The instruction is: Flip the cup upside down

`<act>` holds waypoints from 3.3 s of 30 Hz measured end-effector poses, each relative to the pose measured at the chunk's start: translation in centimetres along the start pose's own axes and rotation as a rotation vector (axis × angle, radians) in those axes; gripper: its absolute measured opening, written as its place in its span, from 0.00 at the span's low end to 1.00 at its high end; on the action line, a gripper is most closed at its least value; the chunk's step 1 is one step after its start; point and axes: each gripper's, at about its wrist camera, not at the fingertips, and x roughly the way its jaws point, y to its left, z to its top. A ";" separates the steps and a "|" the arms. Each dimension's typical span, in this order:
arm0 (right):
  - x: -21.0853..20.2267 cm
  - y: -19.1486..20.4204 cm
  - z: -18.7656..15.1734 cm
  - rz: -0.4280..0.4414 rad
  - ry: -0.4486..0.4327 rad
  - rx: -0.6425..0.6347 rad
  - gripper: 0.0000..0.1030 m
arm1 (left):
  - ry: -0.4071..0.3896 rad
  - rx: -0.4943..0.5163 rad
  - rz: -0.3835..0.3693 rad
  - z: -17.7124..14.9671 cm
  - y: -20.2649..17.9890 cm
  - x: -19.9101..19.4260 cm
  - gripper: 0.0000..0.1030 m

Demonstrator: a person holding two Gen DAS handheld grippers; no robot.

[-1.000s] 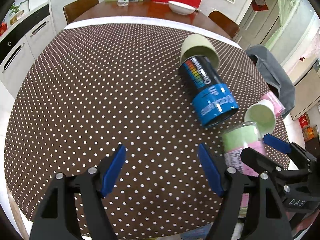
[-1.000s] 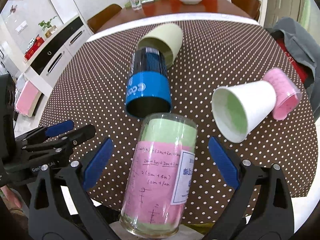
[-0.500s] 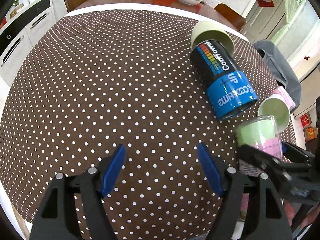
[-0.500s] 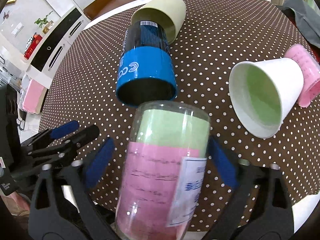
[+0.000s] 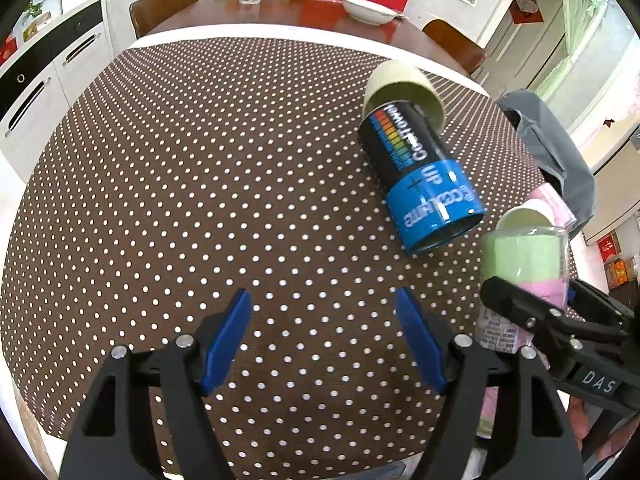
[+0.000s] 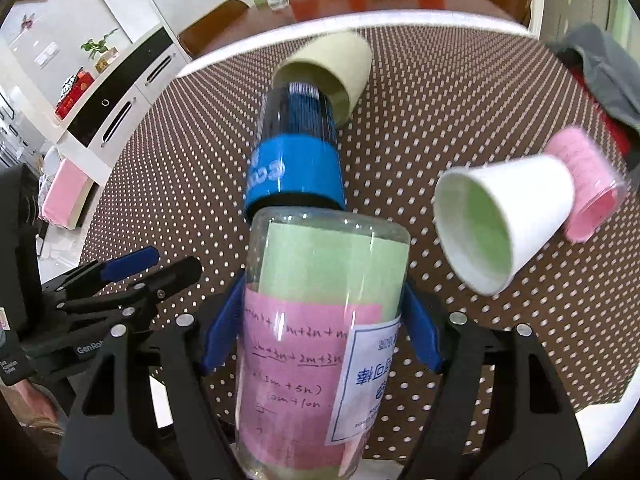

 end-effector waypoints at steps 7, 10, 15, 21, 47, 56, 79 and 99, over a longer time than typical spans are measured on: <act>-2.3 -0.1 0.9 -0.053 -0.093 -0.048 0.68 | -0.055 -0.003 -0.001 0.9 -0.8 -1.9 0.71; -2.7 -0.1 1.5 -0.076 -0.124 -0.060 0.68 | -0.080 0.003 0.004 1.2 -1.1 -2.8 0.71; -3.2 0.4 2.4 -0.103 -0.162 -0.093 0.67 | -0.099 0.012 0.009 1.8 -1.2 -3.7 0.71; -2.7 0.6 3.1 -0.123 -0.167 -0.120 0.67 | -0.101 0.013 0.014 2.5 -1.7 -3.4 0.71; -3.4 -0.1 0.8 0.041 -0.102 -0.064 0.75 | -0.138 0.004 0.030 1.1 -2.4 -4.6 0.71; -6.1 -0.9 -0.9 0.077 -0.143 -0.058 0.75 | -0.181 0.026 0.036 -1.1 -4.4 -6.8 0.71; -14.9 -5.3 -5.7 0.014 -0.354 -0.026 0.75 | -0.349 0.136 0.039 -5.5 -13.6 -12.1 0.71; -19.6 -6.1 -6.1 0.000 -0.527 -0.081 0.75 | -0.537 0.182 0.095 -6.0 -17.4 -16.5 0.71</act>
